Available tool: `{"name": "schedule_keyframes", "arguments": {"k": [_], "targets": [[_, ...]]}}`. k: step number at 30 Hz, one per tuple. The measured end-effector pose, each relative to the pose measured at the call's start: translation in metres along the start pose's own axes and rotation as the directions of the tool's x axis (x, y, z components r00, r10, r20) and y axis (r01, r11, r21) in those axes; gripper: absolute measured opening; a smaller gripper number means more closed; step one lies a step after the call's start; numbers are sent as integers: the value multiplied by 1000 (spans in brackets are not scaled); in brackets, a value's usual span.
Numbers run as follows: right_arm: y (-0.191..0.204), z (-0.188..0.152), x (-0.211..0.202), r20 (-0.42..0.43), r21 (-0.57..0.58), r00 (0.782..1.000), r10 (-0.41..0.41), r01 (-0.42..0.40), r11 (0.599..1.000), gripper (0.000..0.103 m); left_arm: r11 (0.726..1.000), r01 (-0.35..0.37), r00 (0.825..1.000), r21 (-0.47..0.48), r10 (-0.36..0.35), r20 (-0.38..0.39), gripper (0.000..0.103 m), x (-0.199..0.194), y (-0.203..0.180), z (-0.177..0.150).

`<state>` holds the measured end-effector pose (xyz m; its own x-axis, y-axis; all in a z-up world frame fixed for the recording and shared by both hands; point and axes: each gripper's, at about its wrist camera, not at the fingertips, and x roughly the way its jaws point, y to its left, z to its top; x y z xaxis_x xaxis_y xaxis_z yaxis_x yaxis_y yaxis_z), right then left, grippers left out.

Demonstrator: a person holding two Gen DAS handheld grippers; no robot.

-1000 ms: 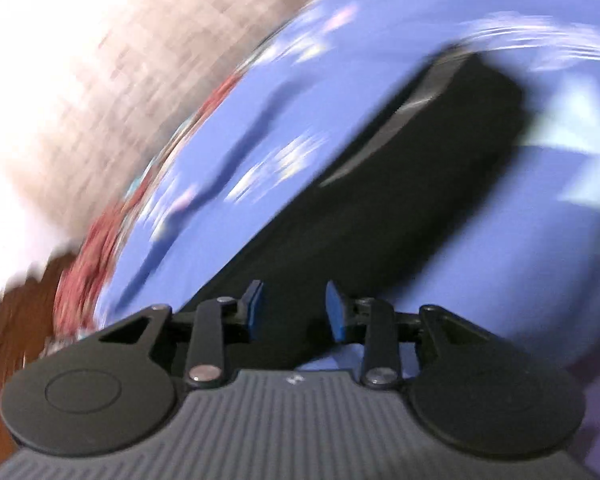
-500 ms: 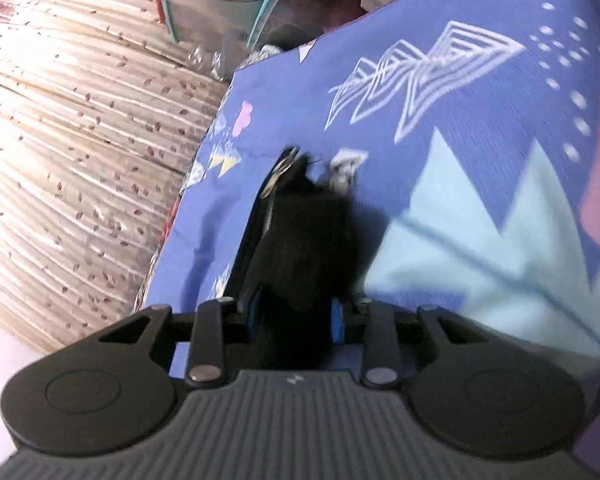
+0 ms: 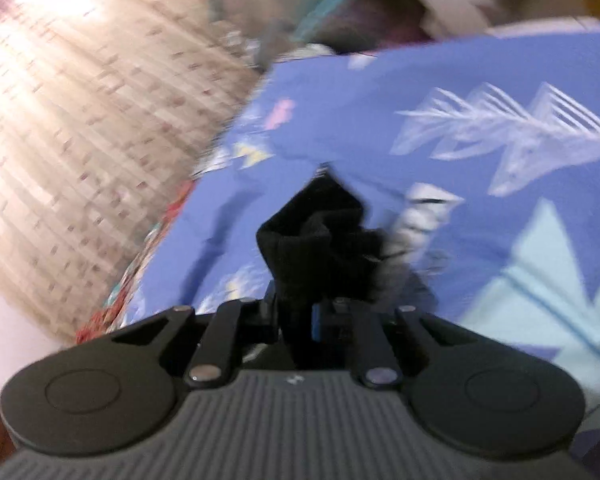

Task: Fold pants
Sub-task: 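Lay the folded black pants down and open both grippers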

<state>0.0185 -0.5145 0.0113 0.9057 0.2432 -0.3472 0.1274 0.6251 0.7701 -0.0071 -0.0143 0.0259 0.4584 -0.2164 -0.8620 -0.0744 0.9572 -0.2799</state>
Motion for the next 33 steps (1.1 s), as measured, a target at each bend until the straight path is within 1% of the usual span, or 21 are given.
{"name": "schedule_keyframes", "arguments": {"k": [3, 5, 6, 8, 10, 12, 13, 14, 15, 16, 18, 20, 22, 25, 27, 28, 29, 30, 31, 32, 33], "targets": [[49, -19, -6, -49, -188, 998, 36, -45, 981, 16, 999, 34, 999, -15, -34, 14, 39, -6, 3, -2], [87, -44, -5, -102, -383, 995, 15, -54, 922, 16, 998, 63, 998, -19, -62, 30, 39, -12, 5, -4], [104, -61, -2, -136, -487, 991, -9, -59, 871, 16, 997, 74, 997, -19, -73, 38, 40, -14, 6, -4], [129, -98, 7, -199, -663, 977, -76, -77, 744, 17, 996, 89, 995, -17, -88, 55, 40, -18, 9, -5], [142, -132, 20, -243, -777, 959, -148, -101, 622, 20, 995, 101, 993, -18, -100, 70, 41, -25, 16, -7], [144, -156, 32, -293, -815, 936, -195, -138, 563, 24, 994, 110, 991, -25, -108, 85, 42, -34, 26, -10], [144, -166, 37, -297, -838, 927, -230, -137, 528, 29, 993, 114, 990, -30, -110, 93, 43, -38, 31, -12], [145, -173, 37, -269, -867, 929, -255, -118, 484, 38, 993, 116, 989, -35, -112, 101, 44, -41, 35, -12], [146, -177, 35, -249, -883, 933, -260, -109, 456, 43, 992, 121, 987, -42, -116, 111, 44, -47, 41, -14], [147, -176, 32, -254, -883, 933, -255, -116, 455, 50, 991, 125, 986, -46, -119, 118, 44, -50, 47, -16], [151, -167, 22, -281, -864, 934, -219, -147, 482, 51, 989, 132, 982, -61, -123, 141, 45, -61, 61, -21], [160, -155, 10, -319, -829, 936, -147, -201, 521, 51, 987, 138, 979, -80, -123, 164, 46, -71, 75, -26], [164, -143, 1, -339, -784, 938, -77, -237, 573, 51, 983, 144, 974, -113, -121, 193, 48, -82, 92, -32], [165, -128, 5, -337, -690, 941, -7, -242, 682, 50, 974, 151, 965, -166, -109, 237, 49, -96, 115, -40], [158, -126, 20, -328, -645, 944, -43, -190, 740, 45, 969, 147, 961, -198, -93, 259, 49, -102, 128, -42], [151, -129, 32, -329, -633, 940, -88, -151, 760, 37, 966, 145, 960, -213, -86, 266, 49, -104, 133, -43], [146, -136, 45, -342, -625, 929, -145, -109, 773, 35, 963, 146, 959, -225, -81, 271, 49, -105, 137, -45], [138, -144, 62, -360, -623, 906, -223, -56, 780, 35, 961, 145, 958, -236, -77, 277, 49, -107, 142, -46], [130, -150, 70, -376, -612, 891, -254, -34, 790, 35, 960, 144, 957, -241, -73, 280, 49, -107, 144, -47], [130, -151, 68, -356, -604, 903, -240, -26, 797, 35, 959, 143, 956, -244, -70, 284, 49, -108, 147, -49], [135, -151, 68, -350, -611, 901, -256, -12, 792, 35, 959, 140, 955, -247, -65, 288, 49, -110, 149, -51]]}}
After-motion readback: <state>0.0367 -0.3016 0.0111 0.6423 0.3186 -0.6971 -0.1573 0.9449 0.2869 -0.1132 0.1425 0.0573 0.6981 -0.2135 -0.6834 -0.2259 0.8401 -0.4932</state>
